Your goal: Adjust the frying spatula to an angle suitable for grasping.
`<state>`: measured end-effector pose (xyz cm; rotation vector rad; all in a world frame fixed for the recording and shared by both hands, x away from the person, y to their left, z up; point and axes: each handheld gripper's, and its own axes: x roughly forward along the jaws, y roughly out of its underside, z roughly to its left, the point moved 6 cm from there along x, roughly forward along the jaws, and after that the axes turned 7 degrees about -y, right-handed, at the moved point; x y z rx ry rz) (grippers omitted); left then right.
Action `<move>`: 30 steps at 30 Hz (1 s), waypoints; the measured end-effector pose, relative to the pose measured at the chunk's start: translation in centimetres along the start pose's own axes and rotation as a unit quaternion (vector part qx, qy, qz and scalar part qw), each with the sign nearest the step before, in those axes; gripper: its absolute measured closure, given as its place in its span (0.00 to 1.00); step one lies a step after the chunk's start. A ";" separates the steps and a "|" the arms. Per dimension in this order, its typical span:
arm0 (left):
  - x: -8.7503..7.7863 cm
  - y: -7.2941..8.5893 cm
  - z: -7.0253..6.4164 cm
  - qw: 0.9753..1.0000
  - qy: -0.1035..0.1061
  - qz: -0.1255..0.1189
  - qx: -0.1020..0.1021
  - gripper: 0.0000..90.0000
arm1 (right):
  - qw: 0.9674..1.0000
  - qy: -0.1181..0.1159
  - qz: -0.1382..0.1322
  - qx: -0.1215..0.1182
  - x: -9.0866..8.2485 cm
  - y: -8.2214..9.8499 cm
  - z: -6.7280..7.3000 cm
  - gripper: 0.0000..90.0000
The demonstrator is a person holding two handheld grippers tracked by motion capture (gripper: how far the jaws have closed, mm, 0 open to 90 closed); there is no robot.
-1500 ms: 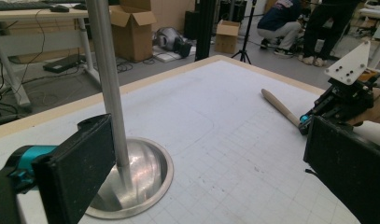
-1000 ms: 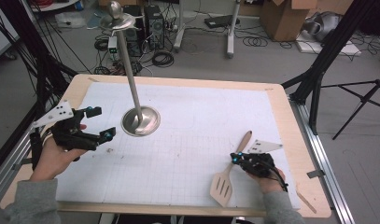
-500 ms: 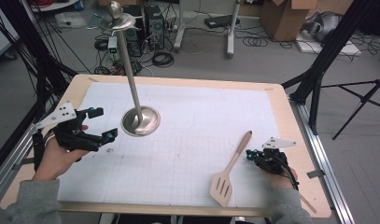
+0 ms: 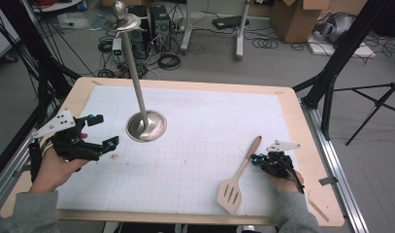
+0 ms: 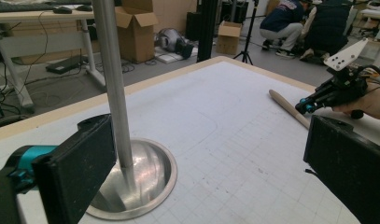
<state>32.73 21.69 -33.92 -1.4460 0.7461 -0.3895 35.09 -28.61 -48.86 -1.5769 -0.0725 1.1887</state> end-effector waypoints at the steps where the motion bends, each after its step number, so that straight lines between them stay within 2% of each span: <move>1: 0.0 0.0 0.0 1.000 -0.001 0.000 -0.001 0.03 | 1.000 0.001 0.000 -0.001 0.0 -0.1 0.0 1.00; 6: -0.2 0.3 0.0 1.000 -0.004 0.005 -0.001 0.03 | 1.000 -0.005 -0.014 -0.004 0.5 -0.8 0.2 1.00; 11: -0.6 0.5 0.2 1.000 -0.009 0.005 -0.001 0.03 | 1.000 -0.002 -0.012 -0.009 0.9 -1.2 0.3 1.00; 19: -1.5 0.8 0.4 1.000 -0.021 0.006 -0.004 0.03 | 1.000 0.000 -0.016 -0.012 2.5 -2.4 0.7 1.00; 25: -2.1 1.3 0.5 1.000 -0.026 0.014 -0.006 0.03 | 1.000 -0.010 -0.016 -0.013 3.6 -3.2 1.3 1.00; 30: -2.7 1.4 0.6 0.999 -0.033 0.014 -0.004 0.03 | 0.999 -0.020 -0.015 -0.029 4.7 -4.0 1.9 1.00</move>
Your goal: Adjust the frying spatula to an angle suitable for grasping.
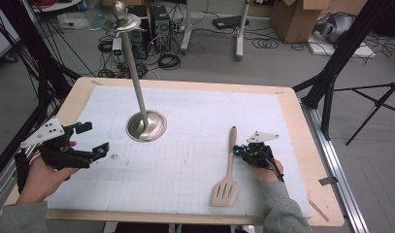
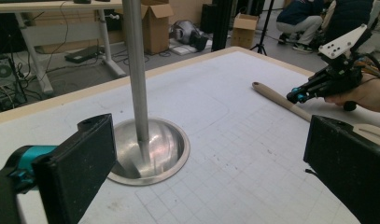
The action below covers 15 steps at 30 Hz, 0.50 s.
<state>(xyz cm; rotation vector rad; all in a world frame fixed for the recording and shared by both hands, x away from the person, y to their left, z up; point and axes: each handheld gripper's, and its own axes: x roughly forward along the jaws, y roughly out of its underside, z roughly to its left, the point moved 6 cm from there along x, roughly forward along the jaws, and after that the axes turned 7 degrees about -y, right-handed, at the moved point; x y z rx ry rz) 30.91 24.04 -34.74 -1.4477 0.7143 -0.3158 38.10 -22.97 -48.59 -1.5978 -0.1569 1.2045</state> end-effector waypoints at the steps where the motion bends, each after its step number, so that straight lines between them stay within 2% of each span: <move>1: -0.1 0.0 0.0 1.000 -0.002 -0.001 -0.001 0.03 | 1.000 -0.003 0.001 -0.002 0.2 -0.1 0.1 1.00; 15: -1.0 0.5 0.2 1.000 -0.013 0.002 0.002 0.03 | 0.999 -0.040 0.008 -0.033 2.9 -1.9 2.3 1.00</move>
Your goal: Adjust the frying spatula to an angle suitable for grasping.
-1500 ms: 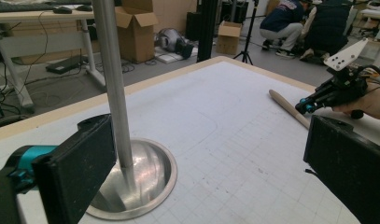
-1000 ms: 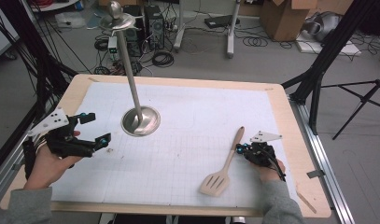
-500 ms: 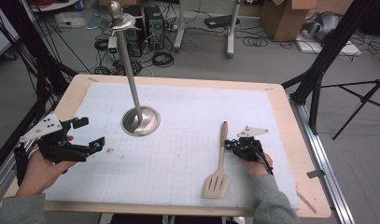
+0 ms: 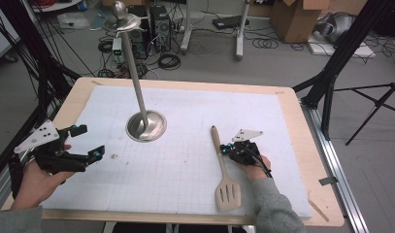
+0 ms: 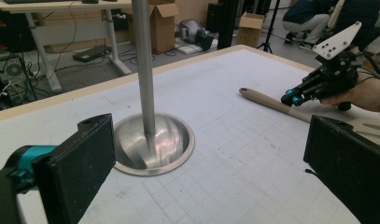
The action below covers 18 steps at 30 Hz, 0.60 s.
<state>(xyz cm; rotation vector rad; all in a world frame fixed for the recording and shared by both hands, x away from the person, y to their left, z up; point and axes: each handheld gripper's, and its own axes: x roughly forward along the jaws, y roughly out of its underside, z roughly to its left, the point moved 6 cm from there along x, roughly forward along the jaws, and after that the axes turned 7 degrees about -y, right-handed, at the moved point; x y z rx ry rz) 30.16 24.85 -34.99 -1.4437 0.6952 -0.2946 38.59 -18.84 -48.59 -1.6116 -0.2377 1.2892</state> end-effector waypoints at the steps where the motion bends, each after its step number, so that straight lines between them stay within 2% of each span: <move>1: 0.0 0.0 0.0 1.000 -0.001 0.000 0.000 0.03 | 1.000 -0.002 0.000 -0.003 0.2 -0.1 0.1 1.00; 6: -0.1 0.0 0.0 1.000 -0.002 0.000 -0.001 0.03 | 1.000 -0.013 0.001 -0.014 0.7 -0.5 0.5 1.00; 10: -0.1 0.0 0.1 1.000 -0.001 0.000 0.000 0.03 | 1.000 -0.012 0.008 -0.023 0.6 -0.6 0.6 1.00; 12: 0.0 -0.1 0.1 1.000 0.000 -0.002 -0.001 0.03 | 1.000 -0.016 0.001 -0.024 0.3 -0.8 0.9 1.00; 15: 0.3 -0.2 0.0 1.000 0.003 -0.003 0.000 0.03 | 0.999 -0.027 -0.010 -0.027 -0.6 -1.1 1.6 1.00; 18: 0.8 -0.4 -0.2 1.000 0.009 -0.001 0.002 0.03 | 0.998 -0.048 -0.009 -0.037 -1.1 -1.2 2.6 1.00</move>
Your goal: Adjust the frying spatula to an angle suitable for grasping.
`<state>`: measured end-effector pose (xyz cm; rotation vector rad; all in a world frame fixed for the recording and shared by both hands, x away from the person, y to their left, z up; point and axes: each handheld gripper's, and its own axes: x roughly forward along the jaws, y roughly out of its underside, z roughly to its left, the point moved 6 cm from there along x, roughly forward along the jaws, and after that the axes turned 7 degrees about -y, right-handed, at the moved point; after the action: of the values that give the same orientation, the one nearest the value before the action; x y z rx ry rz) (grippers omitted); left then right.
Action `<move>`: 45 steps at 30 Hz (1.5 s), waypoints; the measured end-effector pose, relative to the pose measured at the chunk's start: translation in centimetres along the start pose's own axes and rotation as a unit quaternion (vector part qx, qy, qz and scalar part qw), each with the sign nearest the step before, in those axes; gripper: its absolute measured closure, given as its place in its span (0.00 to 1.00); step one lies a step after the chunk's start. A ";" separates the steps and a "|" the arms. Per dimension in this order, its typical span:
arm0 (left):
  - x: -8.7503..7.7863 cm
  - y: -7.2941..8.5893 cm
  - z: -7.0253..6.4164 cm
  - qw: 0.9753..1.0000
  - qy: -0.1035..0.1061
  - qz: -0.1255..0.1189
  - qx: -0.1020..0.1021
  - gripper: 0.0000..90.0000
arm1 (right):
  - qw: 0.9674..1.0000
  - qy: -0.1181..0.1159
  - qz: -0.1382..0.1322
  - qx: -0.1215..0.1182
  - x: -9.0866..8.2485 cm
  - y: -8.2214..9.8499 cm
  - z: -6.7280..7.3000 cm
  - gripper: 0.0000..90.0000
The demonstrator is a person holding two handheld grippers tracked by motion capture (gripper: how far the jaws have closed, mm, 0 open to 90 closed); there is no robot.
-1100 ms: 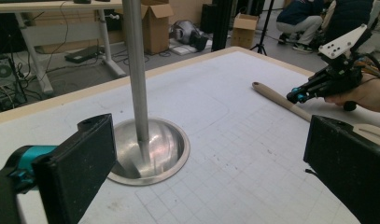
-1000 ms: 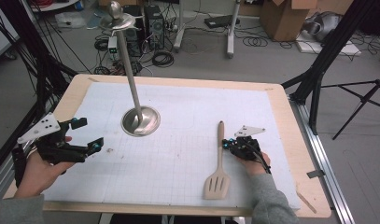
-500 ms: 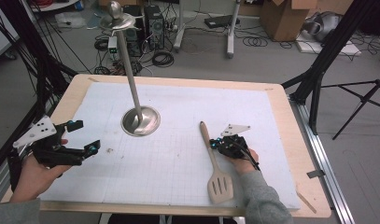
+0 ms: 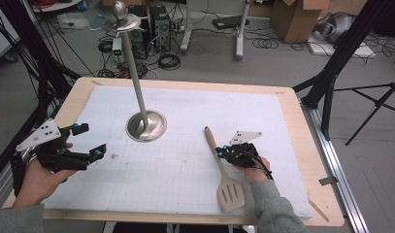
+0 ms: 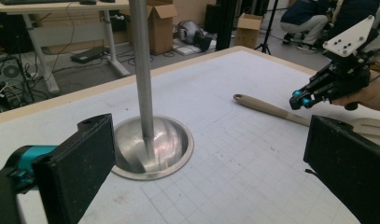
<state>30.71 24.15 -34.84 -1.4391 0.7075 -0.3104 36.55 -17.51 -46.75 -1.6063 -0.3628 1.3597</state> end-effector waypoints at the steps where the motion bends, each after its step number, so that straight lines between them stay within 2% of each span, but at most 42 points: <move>1: 0.2 0.0 -0.1 1.000 0.003 0.001 0.000 0.03 | 1.000 -0.007 0.002 -0.008 0.0 0.0 0.4 1.00; 4: 0.7 -0.2 -0.3 1.000 0.008 0.002 0.002 0.03 | 0.999 -0.027 0.013 -0.025 0.1 0.1 1.5 1.00; 8: 1.4 -0.3 -0.4 1.000 0.014 0.003 0.004 0.03 | 0.998 -0.039 0.033 -0.034 0.3 0.5 2.6 1.00; 15: 2.2 -0.5 -0.7 1.000 0.024 0.003 0.005 0.03 | 0.997 -0.045 0.051 -0.037 0.3 1.3 3.3 1.00; 20: 2.5 -0.6 -0.7 1.000 0.027 0.003 0.004 0.03 | 0.994 -0.053 0.082 -0.044 0.4 2.0 3.6 1.00; 27: 2.9 -0.5 -0.8 1.000 0.030 0.006 0.006 0.03 | 0.993 -0.047 0.098 -0.042 -0.2 2.3 3.5 1.00; 38: 3.0 -0.5 -0.9 1.000 0.030 0.006 0.006 0.03 | 0.993 -0.038 0.101 -0.047 -1.5 3.0 2.9 1.00; 41: 3.0 -0.5 -0.9 1.000 0.030 0.006 0.007 0.03 | 0.994 -0.033 0.095 -0.046 -2.1 3.2 2.5 1.00; 45: 3.0 -0.5 -0.9 0.999 0.030 0.007 0.005 0.03 | 0.993 -0.027 0.102 -0.048 -2.7 3.5 2.1 1.00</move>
<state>32.58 21.60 -35.13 -1.4197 0.7646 -0.3471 32.60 -20.22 -47.79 -1.7252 -0.3059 1.5636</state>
